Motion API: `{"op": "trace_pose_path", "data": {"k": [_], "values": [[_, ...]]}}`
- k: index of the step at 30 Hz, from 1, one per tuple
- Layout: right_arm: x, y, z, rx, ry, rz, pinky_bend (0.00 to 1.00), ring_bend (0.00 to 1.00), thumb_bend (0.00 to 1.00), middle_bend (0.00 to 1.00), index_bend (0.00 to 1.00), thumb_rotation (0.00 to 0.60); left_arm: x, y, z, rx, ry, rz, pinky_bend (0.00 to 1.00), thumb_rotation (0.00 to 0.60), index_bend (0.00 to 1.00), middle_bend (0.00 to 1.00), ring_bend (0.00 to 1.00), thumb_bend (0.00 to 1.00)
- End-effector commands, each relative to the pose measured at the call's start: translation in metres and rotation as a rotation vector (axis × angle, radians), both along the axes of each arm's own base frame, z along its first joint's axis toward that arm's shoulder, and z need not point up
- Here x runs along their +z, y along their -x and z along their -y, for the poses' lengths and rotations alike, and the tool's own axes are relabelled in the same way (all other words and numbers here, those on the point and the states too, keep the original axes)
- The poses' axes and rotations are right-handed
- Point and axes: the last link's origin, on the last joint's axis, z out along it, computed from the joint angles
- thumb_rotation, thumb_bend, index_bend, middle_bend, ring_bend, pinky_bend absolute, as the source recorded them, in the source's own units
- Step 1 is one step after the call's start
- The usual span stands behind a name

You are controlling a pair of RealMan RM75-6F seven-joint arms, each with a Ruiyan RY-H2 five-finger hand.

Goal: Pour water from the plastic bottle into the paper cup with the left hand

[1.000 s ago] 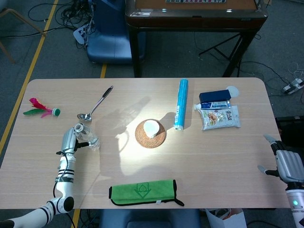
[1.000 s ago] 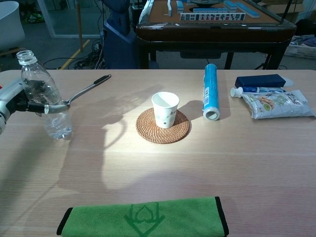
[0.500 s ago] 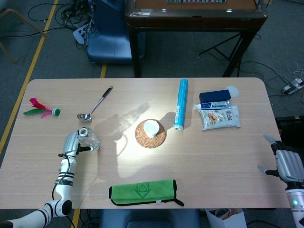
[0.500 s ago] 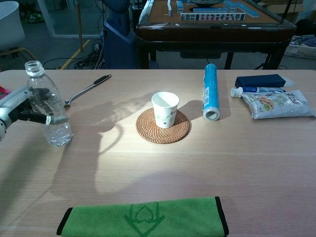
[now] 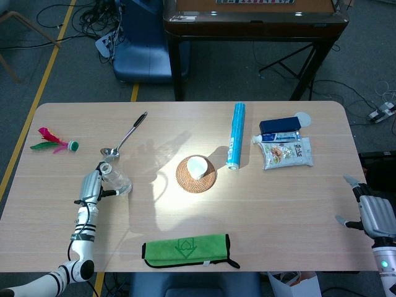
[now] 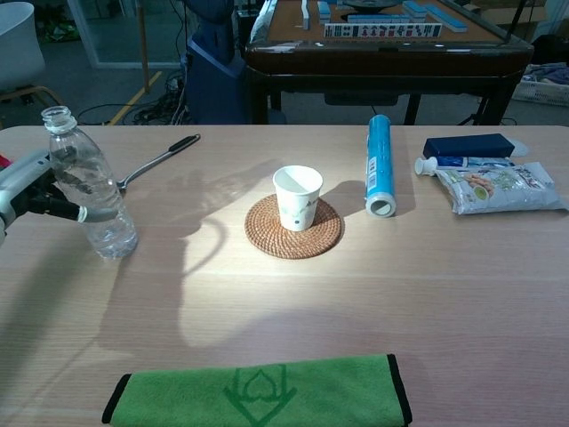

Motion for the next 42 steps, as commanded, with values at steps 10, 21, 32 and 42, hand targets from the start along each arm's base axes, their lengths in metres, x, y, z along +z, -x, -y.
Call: {"op": "trace_pose_path", "data": {"k": [10, 21, 32, 42], "values": [[-0.001, -0.003, -0.001, 0.010, -0.002, -0.004, 0.40, 0.16, 0.00, 0.18, 0.12, 0.600, 0.014, -0.009, 0.012, 0.040, -0.039, 0.018, 0.41, 0.600, 0.00, 0.13, 0.23, 0.00], [-0.005, -0.002, -0.001, 0.007, -0.012, -0.014, 0.40, 0.16, 0.00, 0.18, 0.12, 0.600, 0.033, -0.009, 0.032, 0.087, -0.035, -0.015, 0.41, 0.600, 0.00, 0.09, 0.19, 0.00], [-0.009, -0.003, -0.001, 0.007, -0.022, -0.032, 0.40, 0.16, 0.00, 0.18, 0.12, 0.600, 0.059, 0.007, 0.061, 0.098, 0.028, -0.211, 0.39, 0.600, 0.00, 0.06, 0.18, 0.00], [-0.012, -0.003, -0.001, 0.006, -0.021, -0.051, 0.40, 0.16, 0.00, 0.18, 0.12, 0.600, 0.100, 0.029, 0.100, 0.041, 0.036, -0.495, 0.38, 0.600, 0.00, 0.03, 0.17, 0.00]]}}
